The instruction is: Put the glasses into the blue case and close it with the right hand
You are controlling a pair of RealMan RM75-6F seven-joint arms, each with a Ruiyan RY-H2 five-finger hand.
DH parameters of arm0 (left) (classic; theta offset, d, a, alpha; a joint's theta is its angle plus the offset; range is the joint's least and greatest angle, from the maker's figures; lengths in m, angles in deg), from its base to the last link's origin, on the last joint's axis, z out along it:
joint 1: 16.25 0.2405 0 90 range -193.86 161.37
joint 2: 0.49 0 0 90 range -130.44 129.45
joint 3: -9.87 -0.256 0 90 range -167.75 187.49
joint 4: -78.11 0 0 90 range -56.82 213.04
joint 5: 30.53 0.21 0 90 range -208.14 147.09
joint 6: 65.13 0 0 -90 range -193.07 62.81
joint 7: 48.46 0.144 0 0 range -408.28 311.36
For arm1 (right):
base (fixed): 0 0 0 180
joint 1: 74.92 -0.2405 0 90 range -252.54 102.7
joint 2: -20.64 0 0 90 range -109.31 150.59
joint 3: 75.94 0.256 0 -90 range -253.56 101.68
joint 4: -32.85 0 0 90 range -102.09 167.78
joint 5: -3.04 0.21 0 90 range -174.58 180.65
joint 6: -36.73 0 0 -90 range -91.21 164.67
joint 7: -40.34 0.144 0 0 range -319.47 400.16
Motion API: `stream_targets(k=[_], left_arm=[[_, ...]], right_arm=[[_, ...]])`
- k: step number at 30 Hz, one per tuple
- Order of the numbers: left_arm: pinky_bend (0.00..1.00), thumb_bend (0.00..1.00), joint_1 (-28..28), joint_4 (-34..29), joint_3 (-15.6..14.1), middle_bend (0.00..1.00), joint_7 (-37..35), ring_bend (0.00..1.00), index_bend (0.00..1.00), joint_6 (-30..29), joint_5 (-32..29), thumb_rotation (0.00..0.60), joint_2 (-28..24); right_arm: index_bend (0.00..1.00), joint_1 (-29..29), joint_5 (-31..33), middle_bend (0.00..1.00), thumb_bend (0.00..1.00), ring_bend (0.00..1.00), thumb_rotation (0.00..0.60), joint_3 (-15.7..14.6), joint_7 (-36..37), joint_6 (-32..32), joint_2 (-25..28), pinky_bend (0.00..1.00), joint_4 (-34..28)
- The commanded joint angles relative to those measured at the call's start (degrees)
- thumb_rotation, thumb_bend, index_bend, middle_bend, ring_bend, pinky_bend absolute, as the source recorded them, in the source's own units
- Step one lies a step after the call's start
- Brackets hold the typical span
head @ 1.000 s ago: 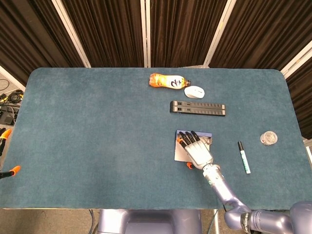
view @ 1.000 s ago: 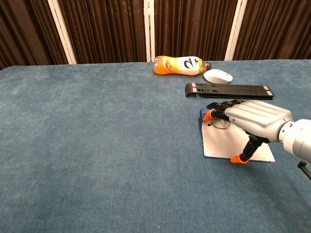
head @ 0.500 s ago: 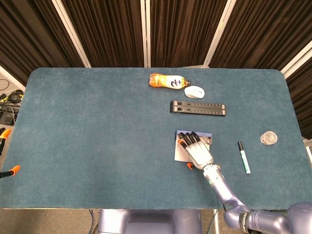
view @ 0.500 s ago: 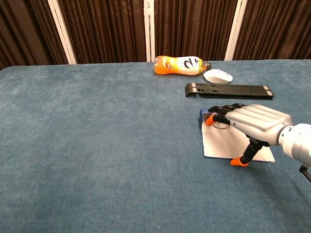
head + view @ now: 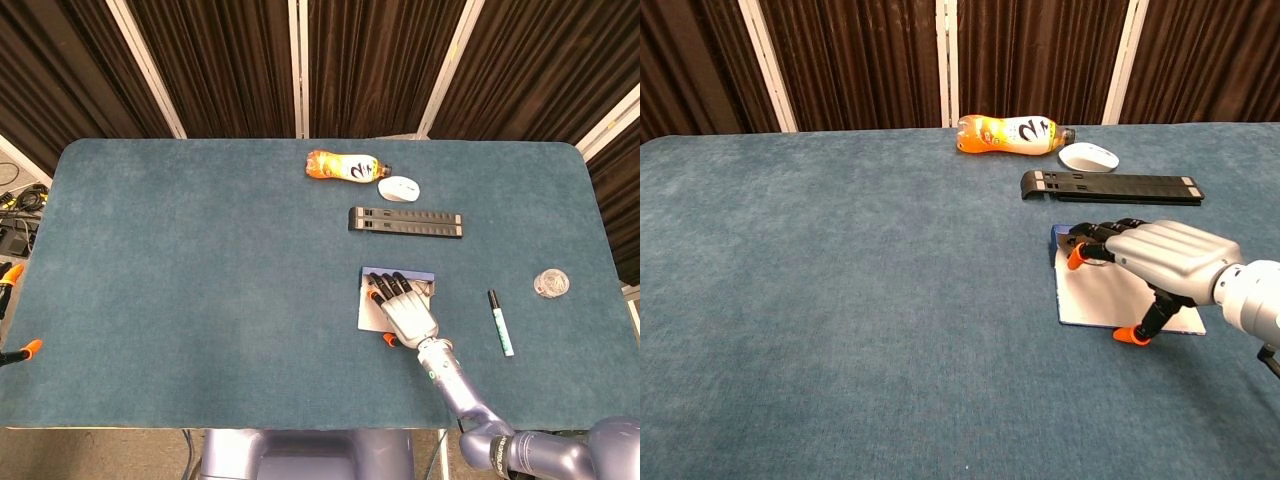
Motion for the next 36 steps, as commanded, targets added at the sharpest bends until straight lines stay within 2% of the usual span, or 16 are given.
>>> stream_targets(k=[1, 6, 14, 23, 36], left_arm=[[0.0, 0.0, 0.0, 0.0, 0.0, 0.0, 0.0, 0.0, 0.0, 0.0, 0.0, 0.6, 0.0], [0.0, 0.0, 0.0, 0.0, 0.0, 0.0, 0.0, 0.0, 0.0, 0.1, -0.1, 0.6, 0.0], [0.0, 0.0, 0.0, -0.1, -0.1, 0.0, 0.2, 0.0, 0.0, 0.0, 0.0, 0.6, 0.1], [0.0, 0.0, -0.1, -0.1, 0.0, 0.0, 0.4, 0.0, 0.0, 0.2, -0.2, 0.6, 0.1], [0.0, 0.0, -0.2, -0.1, 0.0, 0.0, 0.6, 0.0, 0.0, 0.4, -0.4, 0.6, 0.2]], right_arm=[[0.26, 0.1, 0.0, 0.0, 0.17, 0.0, 0.6, 0.0, -0.1, 0.1, -0.2, 0.0, 0.2], [0.27, 0.3, -0.1, 0.0, 0.22, 0.0, 0.6, 0.2, 0.1, 0.2, -0.3, 0.0, 0.5], [0.31, 0.7, -1.0, 0.0, 0.36, 0.0, 0.6, 0.3, 0.7, -0.4, 0.3, 0.0, 0.0], [0.34, 1.0, -3.6, 0.0, 0.37, 0.0, 0.6, 0.6, 4.4, -1.7, 1.2, 0.0, 1.3], [0.35, 0.2, -3.4, 0.0, 0.38, 0.0, 0.6, 2.9, 6.2, -1.3, 0.6, 0.0, 3.7]])
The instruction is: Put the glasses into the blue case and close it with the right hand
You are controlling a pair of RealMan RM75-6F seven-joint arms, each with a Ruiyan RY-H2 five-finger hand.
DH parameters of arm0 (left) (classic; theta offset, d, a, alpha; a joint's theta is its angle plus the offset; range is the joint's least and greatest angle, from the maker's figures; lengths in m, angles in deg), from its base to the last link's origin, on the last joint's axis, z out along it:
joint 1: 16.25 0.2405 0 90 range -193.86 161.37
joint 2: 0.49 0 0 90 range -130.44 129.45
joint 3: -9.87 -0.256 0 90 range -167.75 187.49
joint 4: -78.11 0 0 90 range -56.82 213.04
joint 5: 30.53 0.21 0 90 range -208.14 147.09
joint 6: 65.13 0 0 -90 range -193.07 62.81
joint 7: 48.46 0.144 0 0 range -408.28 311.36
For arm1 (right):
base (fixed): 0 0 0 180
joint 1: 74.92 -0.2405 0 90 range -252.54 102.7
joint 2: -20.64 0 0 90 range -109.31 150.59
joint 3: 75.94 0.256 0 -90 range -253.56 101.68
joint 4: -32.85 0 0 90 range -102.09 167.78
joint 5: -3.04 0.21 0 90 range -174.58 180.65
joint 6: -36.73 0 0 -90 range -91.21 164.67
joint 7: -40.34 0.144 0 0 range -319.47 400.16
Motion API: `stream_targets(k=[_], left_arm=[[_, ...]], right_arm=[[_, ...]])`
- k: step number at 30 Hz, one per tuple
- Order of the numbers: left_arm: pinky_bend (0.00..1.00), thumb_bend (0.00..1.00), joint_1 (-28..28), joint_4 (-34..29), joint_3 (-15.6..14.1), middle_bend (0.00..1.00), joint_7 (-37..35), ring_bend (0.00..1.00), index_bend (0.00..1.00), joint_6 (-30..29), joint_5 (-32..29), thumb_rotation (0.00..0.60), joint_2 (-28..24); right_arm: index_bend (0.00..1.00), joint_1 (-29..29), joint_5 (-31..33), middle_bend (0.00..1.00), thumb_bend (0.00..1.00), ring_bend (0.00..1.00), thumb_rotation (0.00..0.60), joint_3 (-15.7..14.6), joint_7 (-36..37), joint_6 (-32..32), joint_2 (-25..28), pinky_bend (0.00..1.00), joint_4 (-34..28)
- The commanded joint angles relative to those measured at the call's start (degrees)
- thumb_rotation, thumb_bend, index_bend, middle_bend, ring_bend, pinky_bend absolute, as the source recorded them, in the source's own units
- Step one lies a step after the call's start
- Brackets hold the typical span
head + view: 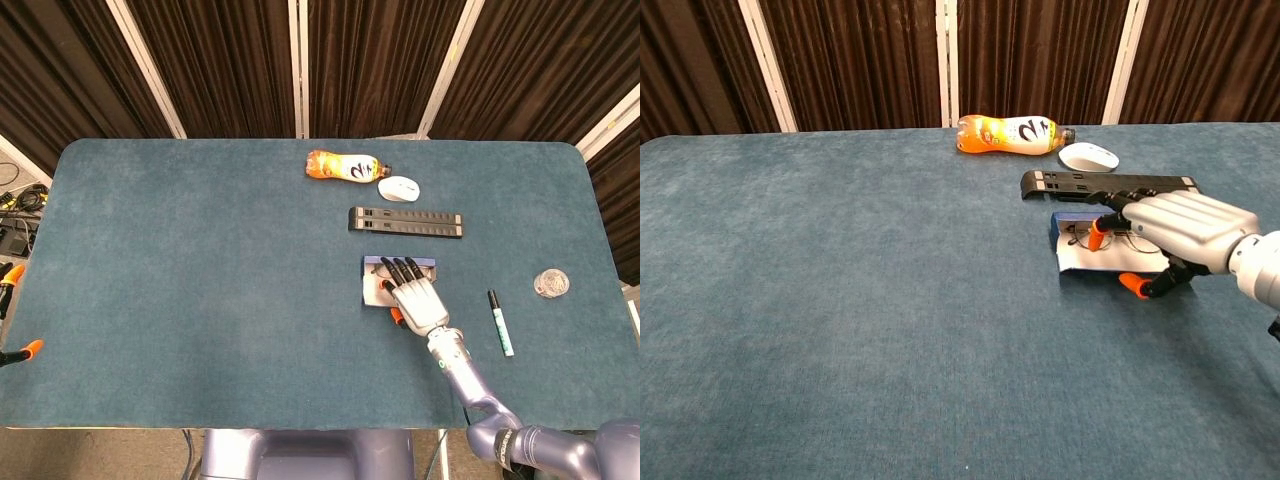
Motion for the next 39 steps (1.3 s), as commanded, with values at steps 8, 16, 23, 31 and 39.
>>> stream_targets(k=[8, 16, 23, 31, 39], left_arm=[[0.0, 0.0, -0.1, 0.1, 0.1, 0.0, 0.0, 0.0, 0.0, 0.2, -0.3, 0.6, 0.0], [0.0, 0.0, -0.1, 0.0, 0.0, 0.0, 0.2, 0.0, 0.0, 0.1, -0.2, 0.6, 0.1], [0.0, 0.0, 0.2, -0.4, -0.2, 0.0, 0.1, 0.0, 0.0, -0.4, 0.4, 0.6, 0.0], [0.0, 0.0, 0.3, -0.9, -0.4, 0.0, -0.2, 0.0, 0.0, -0.8, 1.2, 0.6, -0.3], [0.0, 0.0, 0.6, -1.2, -0.5, 0.0, -1.2, 0.0, 0.0, -1.1, 1.8, 0.6, -0.9]], right_arm=[[0.37, -0.3, 1.9, 0.0, 0.38, 0.0, 0.6, 0.6, -0.7, 1.5, -1.2, 0.0, 2.9], [0.54, 0.1, 1.2, 0.0, 0.41, 0.0, 0.6, 0.3, 0.1, 1.0, -1.0, 0.0, 3.6], [0.64, 1.8, -2.1, 0.0, 0.44, 0.0, 0.6, -2.0, 1.3, -1.1, 2.0, 0.0, 0.5], [0.67, 3.2, -7.5, 0.01, 0.44, 0.0, 0.6, -5.4, -0.2, -3.8, 8.9, 0.0, -6.6], [0.67, 3.2, -10.8, 0.01, 0.46, 0.0, 0.6, -7.5, -4.3, -3.2, 15.5, 0.0, -12.8]])
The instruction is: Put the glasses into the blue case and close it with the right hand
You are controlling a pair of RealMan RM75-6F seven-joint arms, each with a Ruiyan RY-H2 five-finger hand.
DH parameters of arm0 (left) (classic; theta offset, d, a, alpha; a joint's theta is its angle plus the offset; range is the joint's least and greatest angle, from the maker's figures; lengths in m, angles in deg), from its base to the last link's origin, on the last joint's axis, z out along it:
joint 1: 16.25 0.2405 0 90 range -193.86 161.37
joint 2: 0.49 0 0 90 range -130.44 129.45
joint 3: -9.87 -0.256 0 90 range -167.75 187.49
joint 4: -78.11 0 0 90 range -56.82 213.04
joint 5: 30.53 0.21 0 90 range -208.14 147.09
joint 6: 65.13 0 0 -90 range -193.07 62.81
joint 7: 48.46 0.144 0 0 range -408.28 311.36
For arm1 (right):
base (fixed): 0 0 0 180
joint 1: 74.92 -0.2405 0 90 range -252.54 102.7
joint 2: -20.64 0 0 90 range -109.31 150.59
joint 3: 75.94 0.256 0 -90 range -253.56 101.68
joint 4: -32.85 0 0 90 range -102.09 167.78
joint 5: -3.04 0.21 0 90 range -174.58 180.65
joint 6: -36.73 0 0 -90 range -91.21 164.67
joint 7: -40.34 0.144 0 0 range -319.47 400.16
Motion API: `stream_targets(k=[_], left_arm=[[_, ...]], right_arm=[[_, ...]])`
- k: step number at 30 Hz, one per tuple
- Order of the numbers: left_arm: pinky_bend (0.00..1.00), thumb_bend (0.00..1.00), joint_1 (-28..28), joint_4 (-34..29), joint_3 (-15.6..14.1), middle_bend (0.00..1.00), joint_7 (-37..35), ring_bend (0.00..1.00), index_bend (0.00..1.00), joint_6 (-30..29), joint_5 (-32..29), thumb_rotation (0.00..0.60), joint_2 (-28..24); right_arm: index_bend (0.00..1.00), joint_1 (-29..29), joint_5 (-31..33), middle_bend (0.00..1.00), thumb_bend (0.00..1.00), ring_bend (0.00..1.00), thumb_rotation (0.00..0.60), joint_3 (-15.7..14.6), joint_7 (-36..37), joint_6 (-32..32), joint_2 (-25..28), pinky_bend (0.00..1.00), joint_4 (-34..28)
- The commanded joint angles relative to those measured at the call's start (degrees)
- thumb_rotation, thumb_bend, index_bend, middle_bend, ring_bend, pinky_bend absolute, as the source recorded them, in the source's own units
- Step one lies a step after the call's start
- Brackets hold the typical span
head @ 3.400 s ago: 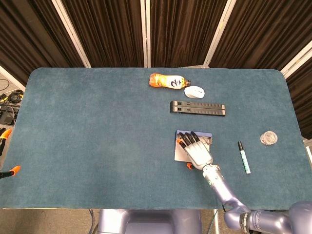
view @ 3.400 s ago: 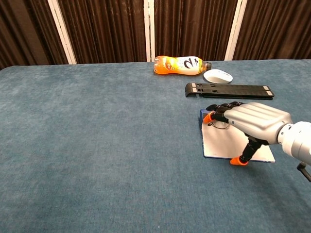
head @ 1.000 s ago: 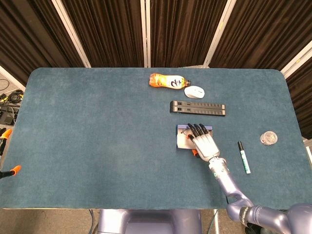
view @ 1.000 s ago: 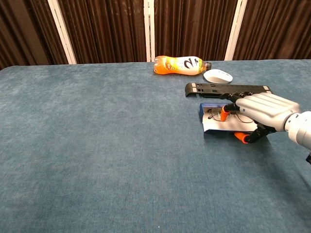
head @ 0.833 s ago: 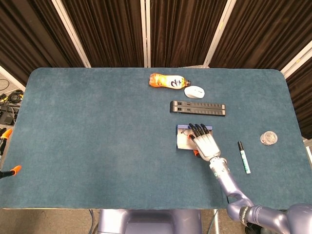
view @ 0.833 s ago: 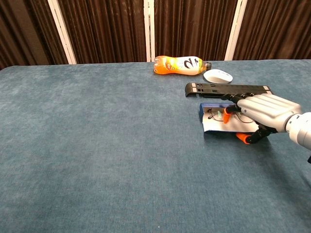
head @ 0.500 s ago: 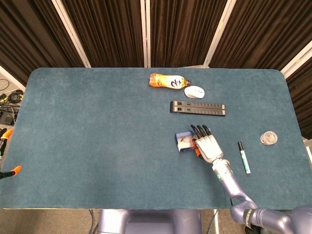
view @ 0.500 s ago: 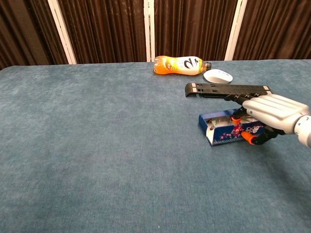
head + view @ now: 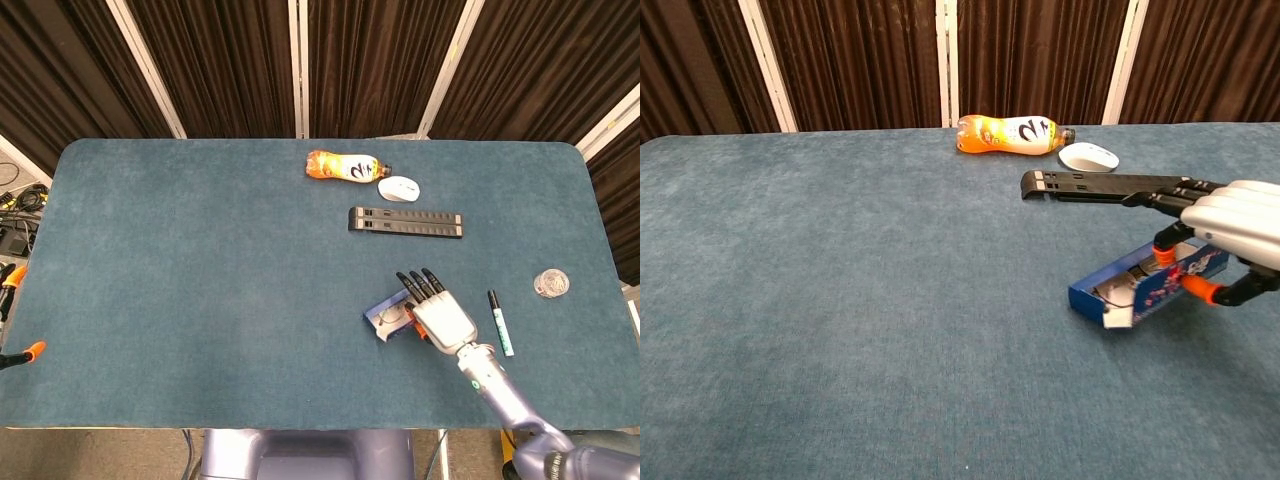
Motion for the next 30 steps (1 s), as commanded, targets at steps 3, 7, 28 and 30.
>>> stream_targets(k=[3, 7, 28, 30], left_arm=[[0.0, 0.0, -0.1, 0.0, -0.1, 0.0, -0.1, 0.0, 0.0, 0.2, 0.2, 0.6, -0.1], [0.0, 0.0, -0.2, 0.1, 0.0, 0.0, -0.1, 0.0, 0.0, 0.4, 0.1, 0.6, 0.0], [0.0, 0.0, -0.3, 0.1, 0.0, 0.0, 0.1, 0.0, 0.0, 0.6, -0.1, 0.6, 0.0], [0.0, 0.0, -0.4, 0.0, 0.0, 0.0, 0.2, 0.0, 0.0, 0.5, 0.1, 0.6, 0.1]], right_arm=[[0.67, -0.8, -0.2, 0.01, 0.46, 0.0, 0.6, -0.4, -4.0, 2.1, 1.4, 0.0, -2.5], [0.67, -1.4, 0.8, 0.01, 0.46, 0.0, 0.6, 0.1, -6.2, 3.7, 0.3, 0.0, -2.6], [0.41, -3.2, 4.5, 0.0, 0.39, 0.0, 0.6, 2.3, -14.0, 6.2, -3.0, 0.0, -1.6], [0.29, -2.6, 4.5, 0.0, 0.29, 0.0, 0.6, 3.0, -13.8, 4.2, -4.3, 0.0, -0.6]])
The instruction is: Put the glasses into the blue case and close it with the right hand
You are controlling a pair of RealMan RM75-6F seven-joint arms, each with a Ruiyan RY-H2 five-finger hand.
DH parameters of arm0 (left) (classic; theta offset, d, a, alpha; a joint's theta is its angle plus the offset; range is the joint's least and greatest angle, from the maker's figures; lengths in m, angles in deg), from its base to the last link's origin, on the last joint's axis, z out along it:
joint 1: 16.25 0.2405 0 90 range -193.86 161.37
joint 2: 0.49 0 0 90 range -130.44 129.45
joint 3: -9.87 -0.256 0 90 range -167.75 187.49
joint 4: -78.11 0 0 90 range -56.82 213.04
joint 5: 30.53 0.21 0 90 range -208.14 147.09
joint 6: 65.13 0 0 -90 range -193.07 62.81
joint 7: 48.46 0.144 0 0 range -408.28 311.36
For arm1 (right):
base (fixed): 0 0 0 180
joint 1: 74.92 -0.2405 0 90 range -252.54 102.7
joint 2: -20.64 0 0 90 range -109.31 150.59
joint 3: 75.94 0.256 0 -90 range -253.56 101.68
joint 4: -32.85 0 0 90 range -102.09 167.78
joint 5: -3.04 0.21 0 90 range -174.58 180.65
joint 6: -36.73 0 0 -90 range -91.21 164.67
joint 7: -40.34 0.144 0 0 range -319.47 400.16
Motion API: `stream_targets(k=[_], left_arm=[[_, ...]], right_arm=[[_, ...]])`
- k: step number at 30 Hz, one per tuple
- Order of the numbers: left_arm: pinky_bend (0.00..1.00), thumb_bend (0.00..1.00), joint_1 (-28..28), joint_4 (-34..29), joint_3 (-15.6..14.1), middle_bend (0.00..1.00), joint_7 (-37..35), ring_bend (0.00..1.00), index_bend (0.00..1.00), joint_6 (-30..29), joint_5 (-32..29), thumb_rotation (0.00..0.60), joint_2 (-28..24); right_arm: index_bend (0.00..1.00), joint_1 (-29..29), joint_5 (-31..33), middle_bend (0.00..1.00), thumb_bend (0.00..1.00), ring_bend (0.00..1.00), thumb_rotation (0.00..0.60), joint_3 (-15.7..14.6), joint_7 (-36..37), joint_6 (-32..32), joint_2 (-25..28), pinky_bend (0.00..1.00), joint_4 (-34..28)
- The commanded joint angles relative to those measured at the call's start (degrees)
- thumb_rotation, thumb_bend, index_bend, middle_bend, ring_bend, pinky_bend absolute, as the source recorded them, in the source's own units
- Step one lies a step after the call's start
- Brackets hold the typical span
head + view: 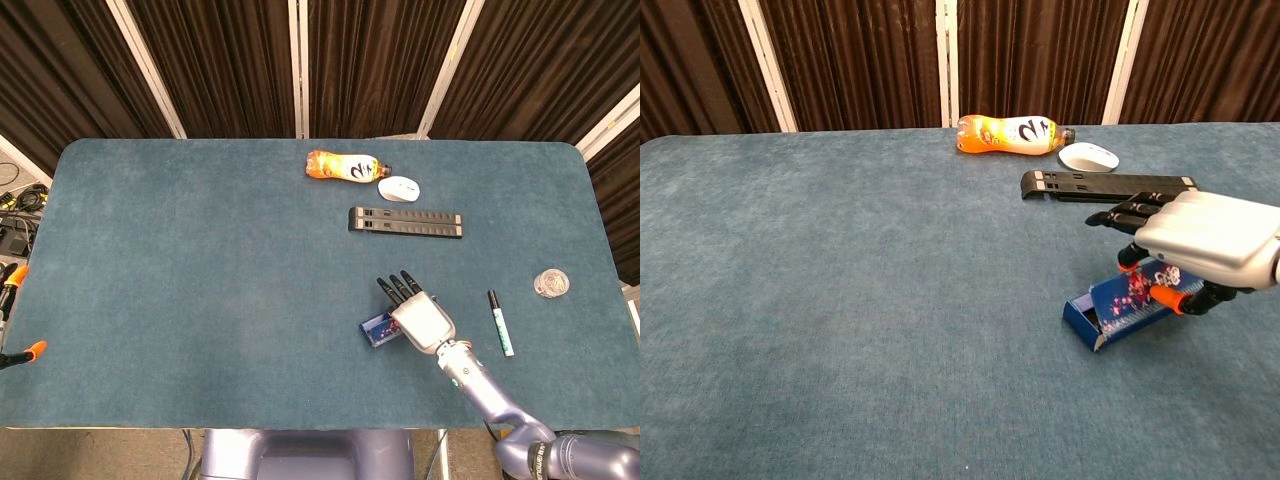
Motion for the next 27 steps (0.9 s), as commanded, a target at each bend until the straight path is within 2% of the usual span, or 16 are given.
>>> stream_targets(k=[1, 3, 5, 11, 14, 18, 21, 27], left_arm=[[0.0, 0.0, 0.0, -0.1, 0.0, 0.0, 0.1, 0.0, 0.0, -0.1, 0.2, 0.6, 0.1], [0.0, 0.0, 0.0, -0.1, -0.1, 0.0, 0.2, 0.0, 0.0, -0.2, 0.3, 0.6, 0.1], [0.0, 0.0, 0.1, -0.1, -0.1, 0.0, 0.3, 0.0, 0.0, -0.3, 0.4, 0.6, 0.1], [0.0, 0.0, 0.0, 0.0, 0.0, 0.0, 0.4, 0.0, 0.0, -0.1, -0.1, 0.6, 0.2], [0.0, 0.0, -0.1, 0.1, 0.0, 0.0, 0.6, 0.0, 0.0, 0.1, -0.2, 0.6, 0.3], [0.0, 0.0, -0.2, 0.1, 0.0, 0.0, 1.0, 0.0, 0.0, 0.3, -0.4, 0.6, 0.5], [0.0, 0.0, -0.2, 0.0, -0.1, 0.0, 1.2, 0.0, 0.0, 0.2, -0.3, 0.6, 0.5], [0.0, 0.0, -0.3, 0.1, -0.1, 0.0, 1.2, 0.0, 0.0, 0.7, -0.6, 0.6, 0.4]], right_arm=[[0.21, 0.7, 0.1, 0.0, 0.22, 0.0, 0.6, 1.0, 0.3, -2.5, -1.9, 0.0, 1.5], [0.12, 0.9, 0.0, 0.0, 0.12, 0.0, 0.6, 1.4, 0.6, -3.5, -2.8, 0.0, 2.2], [0.08, 1.1, 0.0, 0.0, 0.08, 0.0, 0.6, 1.8, 1.0, -4.3, -3.4, 0.0, 2.4], [0.06, 1.1, -0.5, 0.0, 0.06, 0.0, 0.6, 3.0, 3.0, -5.8, -2.4, 0.0, -0.5], [0.05, 0.9, 0.0, 0.0, 0.06, 0.0, 0.6, 3.0, 3.4, -4.7, 0.2, 0.0, -4.0], [0.03, 0.0, 2.0, 0.0, 0.06, 0.0, 0.6, 2.2, 3.1, -0.3, 5.6, 0.0, -10.0], [0.02, -0.9, 4.2, 0.0, 0.06, 0.0, 0.6, 1.4, 2.4, 3.1, 6.6, 0.0, -9.5], [0.02, -1.8, 6.7, 0.0, 0.07, 0.0, 0.6, 0.8, 1.5, 5.5, 3.5, 0.0, -4.0]])
